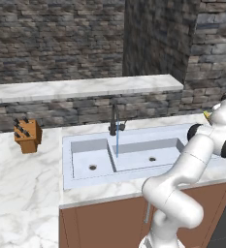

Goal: Soak the sponge with water for a few seconds and then drop it inside the sink.

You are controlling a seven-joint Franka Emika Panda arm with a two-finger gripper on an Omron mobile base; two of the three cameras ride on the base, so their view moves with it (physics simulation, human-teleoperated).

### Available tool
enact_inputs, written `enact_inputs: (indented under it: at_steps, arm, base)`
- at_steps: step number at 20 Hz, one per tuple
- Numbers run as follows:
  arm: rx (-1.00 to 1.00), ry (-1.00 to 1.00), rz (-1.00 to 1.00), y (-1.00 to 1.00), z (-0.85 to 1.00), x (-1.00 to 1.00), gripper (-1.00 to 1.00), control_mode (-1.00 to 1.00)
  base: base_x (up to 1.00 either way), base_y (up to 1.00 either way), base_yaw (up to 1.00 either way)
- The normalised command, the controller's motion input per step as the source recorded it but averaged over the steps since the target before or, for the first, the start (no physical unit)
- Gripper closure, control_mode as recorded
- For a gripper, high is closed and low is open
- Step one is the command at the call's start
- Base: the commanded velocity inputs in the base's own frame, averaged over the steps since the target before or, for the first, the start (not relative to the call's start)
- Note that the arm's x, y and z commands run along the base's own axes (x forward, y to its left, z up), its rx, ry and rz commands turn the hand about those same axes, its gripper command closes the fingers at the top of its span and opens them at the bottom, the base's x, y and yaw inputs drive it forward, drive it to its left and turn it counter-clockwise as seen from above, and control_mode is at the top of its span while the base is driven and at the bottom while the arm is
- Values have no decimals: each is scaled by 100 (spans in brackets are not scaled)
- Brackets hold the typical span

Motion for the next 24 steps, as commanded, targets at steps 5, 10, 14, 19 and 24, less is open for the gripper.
enact_inputs:
  at_steps: [5,10,14,19,24]
  arm:
    - [-12,-38,0,100,43,-81,100,-100]
    - [-13,-38,0,100,49,-92,100,-100]
    - [-13,-30,0,94,73,-60,100,-100]
    - [-13,-15,0,61,72,-22,100,-100]
    - [-6,1,0,7,29,0,100,-100]
  base:
    - [0,0,0]
    - [0,0,0]
    - [0,0,0]
    - [0,0,0]
    - [0,0,0]
